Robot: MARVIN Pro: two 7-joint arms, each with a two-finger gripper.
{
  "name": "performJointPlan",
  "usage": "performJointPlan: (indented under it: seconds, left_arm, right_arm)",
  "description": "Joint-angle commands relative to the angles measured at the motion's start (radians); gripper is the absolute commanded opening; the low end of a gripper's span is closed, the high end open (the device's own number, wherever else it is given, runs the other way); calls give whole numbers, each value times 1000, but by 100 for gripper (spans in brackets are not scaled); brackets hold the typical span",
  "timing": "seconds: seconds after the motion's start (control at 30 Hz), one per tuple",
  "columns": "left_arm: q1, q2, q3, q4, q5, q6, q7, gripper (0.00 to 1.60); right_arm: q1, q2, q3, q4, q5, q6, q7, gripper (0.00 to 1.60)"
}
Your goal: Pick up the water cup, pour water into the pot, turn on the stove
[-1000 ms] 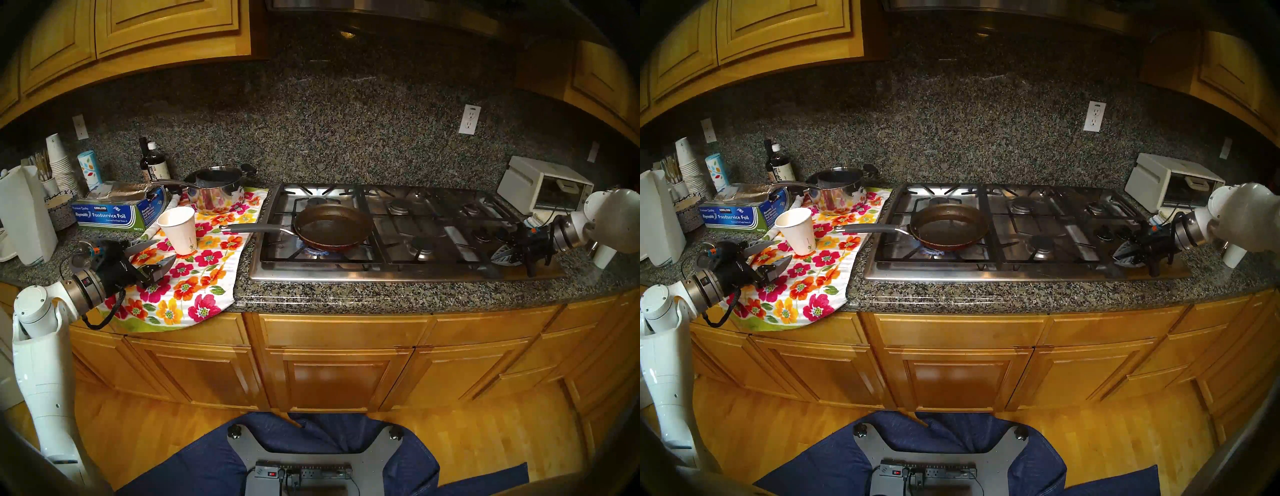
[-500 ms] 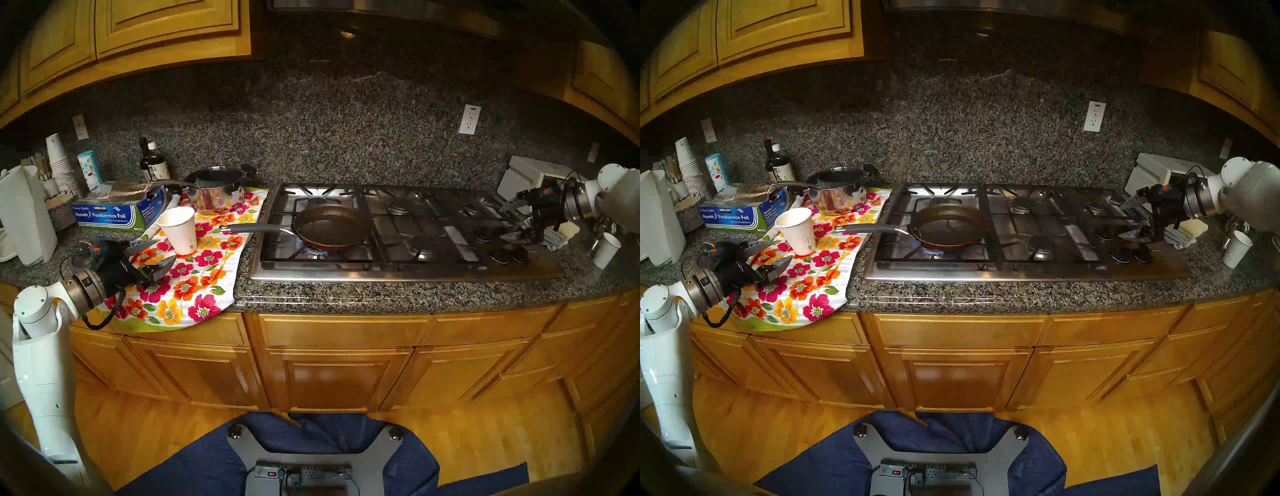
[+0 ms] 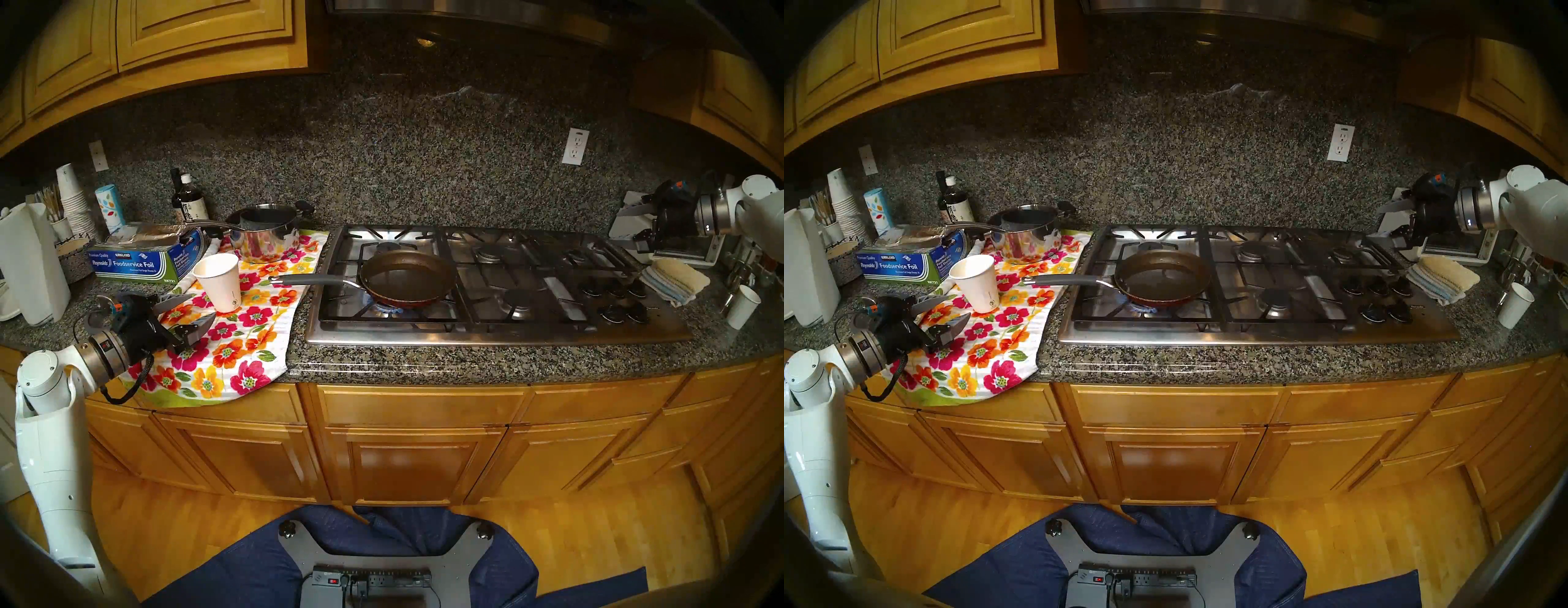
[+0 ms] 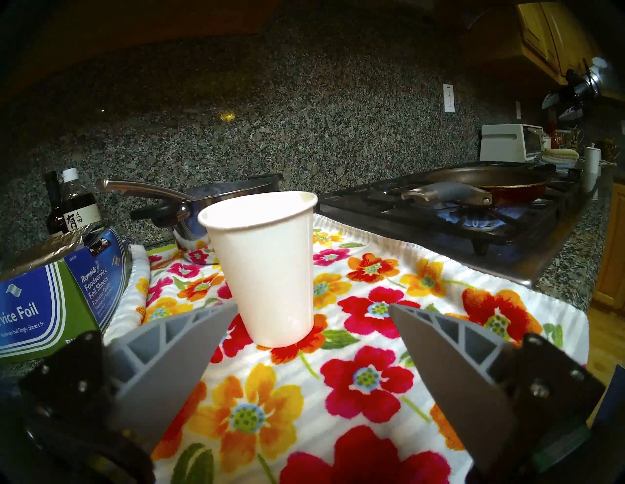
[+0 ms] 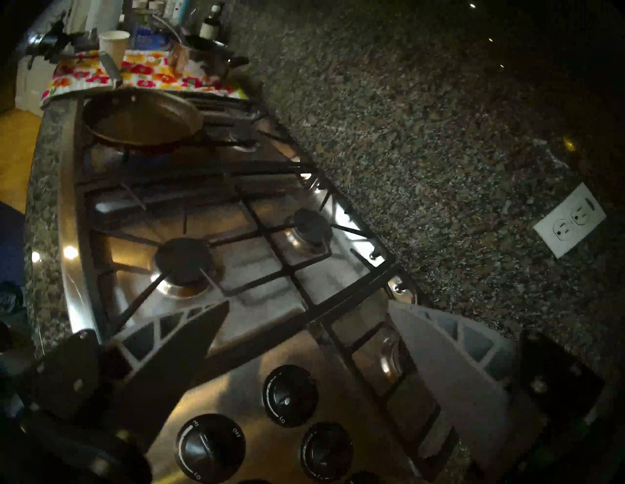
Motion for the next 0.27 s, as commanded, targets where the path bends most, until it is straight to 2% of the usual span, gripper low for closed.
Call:
performJointPlan:
  seconds: [0.0, 0.23]
  left_arm:
    - [-25, 8, -10, -23, -14, -1, 1, 160]
    - [-25, 8, -10, -24, -14, 0, 1, 160]
  right_arm:
    - [-22, -21, 50, 83, 68, 52, 38, 160]
    - [-62, -37, 73, 139, 97, 72, 75, 160]
